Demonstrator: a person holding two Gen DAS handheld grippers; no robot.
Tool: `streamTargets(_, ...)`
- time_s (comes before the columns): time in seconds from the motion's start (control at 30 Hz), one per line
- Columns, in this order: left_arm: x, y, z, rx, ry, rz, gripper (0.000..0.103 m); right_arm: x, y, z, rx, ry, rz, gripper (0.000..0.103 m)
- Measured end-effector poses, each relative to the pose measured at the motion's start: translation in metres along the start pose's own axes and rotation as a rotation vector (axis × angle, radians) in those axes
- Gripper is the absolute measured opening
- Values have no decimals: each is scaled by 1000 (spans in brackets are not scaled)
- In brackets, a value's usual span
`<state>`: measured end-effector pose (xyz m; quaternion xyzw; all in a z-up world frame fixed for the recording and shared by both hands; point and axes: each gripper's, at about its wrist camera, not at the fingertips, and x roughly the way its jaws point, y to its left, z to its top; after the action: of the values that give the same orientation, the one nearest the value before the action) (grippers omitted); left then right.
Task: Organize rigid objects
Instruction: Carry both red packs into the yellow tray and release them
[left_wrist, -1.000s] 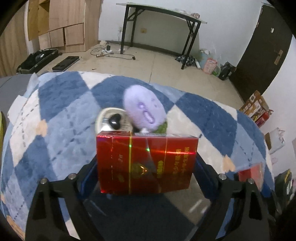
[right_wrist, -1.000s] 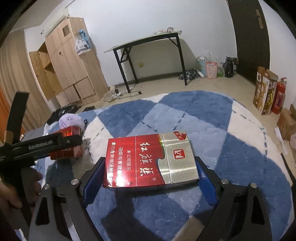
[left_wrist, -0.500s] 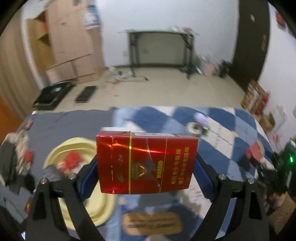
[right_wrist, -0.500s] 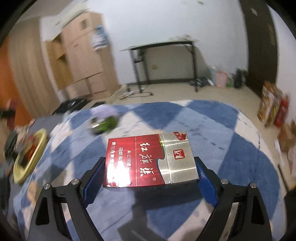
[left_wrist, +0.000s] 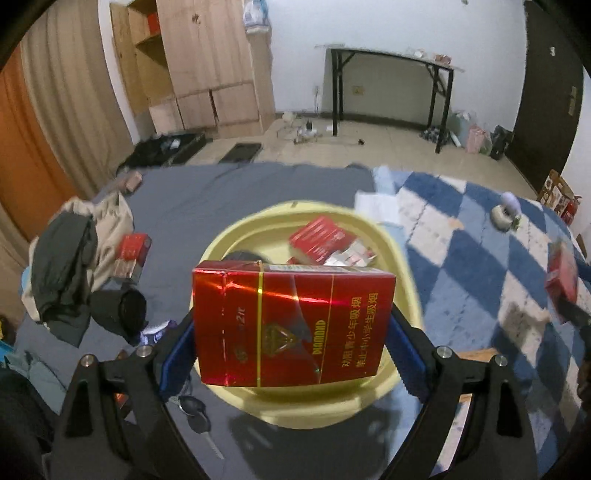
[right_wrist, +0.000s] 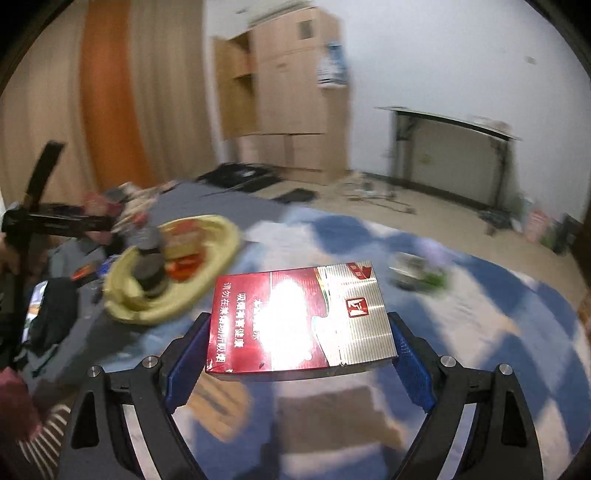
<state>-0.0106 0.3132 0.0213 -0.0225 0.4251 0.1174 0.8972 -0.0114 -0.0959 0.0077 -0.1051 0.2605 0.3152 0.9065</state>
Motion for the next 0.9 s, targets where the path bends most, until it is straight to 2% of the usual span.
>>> streamTargets(0.1, 28, 19, -14, -29, 88, -14, 91, 43, 40, 18, -69, 42, 61, 90)
streamTargets(0.17, 50, 21, -22, -9, 140, -21, 91, 77, 62, 30, -111, 82, 92, 90)
streamTargets(0.27, 72, 26, -34, -3, 159, -33, 91, 121, 89, 43, -188, 130, 121, 90)
streamTargets(0.47, 95, 47, -41, -140, 130, -128, 92, 188, 129, 49, -326, 226, 140, 90)
streamTargets(0.57, 97, 48, -39, -141, 127, -143, 92, 208, 139, 50, -333, 242, 150, 90)
streamTargets(0.73, 106, 61, -33, -211, 153, -192, 96, 230, 144, 54, -300, 267, 142, 91)
streamTargets(0.83, 101, 52, -34, -194, 149, -155, 102, 233, 148, 53, -308, 261, 129, 93)
streamTargets(0.9, 96, 48, -33, -185, 147, -140, 103, 233, 153, 51, -316, 266, 140, 93)
